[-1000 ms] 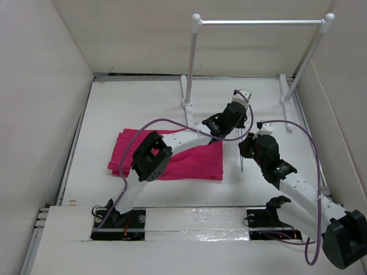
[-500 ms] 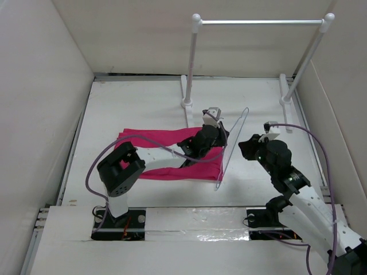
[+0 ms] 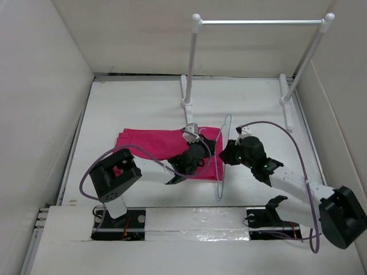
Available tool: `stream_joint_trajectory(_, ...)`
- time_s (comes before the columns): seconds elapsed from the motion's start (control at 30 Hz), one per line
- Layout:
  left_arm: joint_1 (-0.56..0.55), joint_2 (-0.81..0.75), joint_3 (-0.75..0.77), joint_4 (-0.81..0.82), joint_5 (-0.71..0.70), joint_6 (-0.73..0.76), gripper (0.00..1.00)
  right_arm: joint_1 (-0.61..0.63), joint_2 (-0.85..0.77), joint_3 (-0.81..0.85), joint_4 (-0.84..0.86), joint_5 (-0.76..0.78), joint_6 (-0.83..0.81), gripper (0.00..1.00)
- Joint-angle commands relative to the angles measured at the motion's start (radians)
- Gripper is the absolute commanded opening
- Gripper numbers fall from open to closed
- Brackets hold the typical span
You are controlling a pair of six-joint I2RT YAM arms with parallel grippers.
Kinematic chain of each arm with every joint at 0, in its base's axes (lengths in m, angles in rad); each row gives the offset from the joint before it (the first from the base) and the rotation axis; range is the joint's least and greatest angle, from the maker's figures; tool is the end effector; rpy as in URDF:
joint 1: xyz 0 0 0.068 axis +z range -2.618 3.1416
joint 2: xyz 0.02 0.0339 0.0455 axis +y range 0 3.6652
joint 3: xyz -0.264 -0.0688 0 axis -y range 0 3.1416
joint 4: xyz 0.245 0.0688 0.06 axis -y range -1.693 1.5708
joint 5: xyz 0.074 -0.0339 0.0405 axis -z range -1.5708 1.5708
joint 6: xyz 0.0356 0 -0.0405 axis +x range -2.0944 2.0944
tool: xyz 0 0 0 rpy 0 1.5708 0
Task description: Place the trousers on the hanger
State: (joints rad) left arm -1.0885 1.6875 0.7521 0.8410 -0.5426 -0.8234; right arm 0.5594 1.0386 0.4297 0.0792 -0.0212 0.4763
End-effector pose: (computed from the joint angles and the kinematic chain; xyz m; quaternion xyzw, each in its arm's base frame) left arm 0.1779 -0.3002 0.2043 -0.0846 0.7302 -0.4153 0.5359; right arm 0.1826 0.1152 0.1947 -0.0413 0.8665 0.2542 0.4276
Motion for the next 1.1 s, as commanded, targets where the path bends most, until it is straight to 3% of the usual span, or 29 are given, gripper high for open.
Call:
stream_joint_trajectory(0.0, 0.001, 0.023, 0.021, 0.072, -0.045, -0.025, 0.00, 0.005, 0.099, 0.032, 0.171, 0.015, 0.028, 0.39)
stream_joint_trajectory(0.33, 0.036, 0.090, 0.012, 0.093, 0.026, -0.048, 0.00, 0.039, 0.233, 0.018, 0.232, 0.165, 0.087, 0.49)
stream_joint_trajectory(0.7, 0.045, 0.106, 0.010, 0.096, 0.027, -0.013, 0.00, 0.048, 0.376, -0.002, 0.327, 0.156, 0.113, 0.51)
stream_joint_trajectory(0.77, 0.045, 0.106, 0.006, 0.096, 0.024, -0.005, 0.00, 0.048, 0.386, -0.006, 0.350, 0.141, 0.120, 0.43)
stream_joint_trajectory(0.8, 0.045, 0.101, 0.004, 0.095, 0.024, 0.006, 0.00, 0.057, 0.380, -0.017, 0.358, 0.138, 0.122, 0.26)
stream_joint_trajectory(0.9, 0.056, 0.083, -0.010, 0.086, 0.009, 0.032, 0.00, 0.057, 0.312, -0.026, 0.346, 0.156, 0.125, 0.00)
stream_joint_trajectory(1.07, 0.084, 0.022, -0.062, 0.081, 0.001, 0.101, 0.00, 0.011, 0.131, -0.029, 0.202, 0.208, 0.082, 0.00)
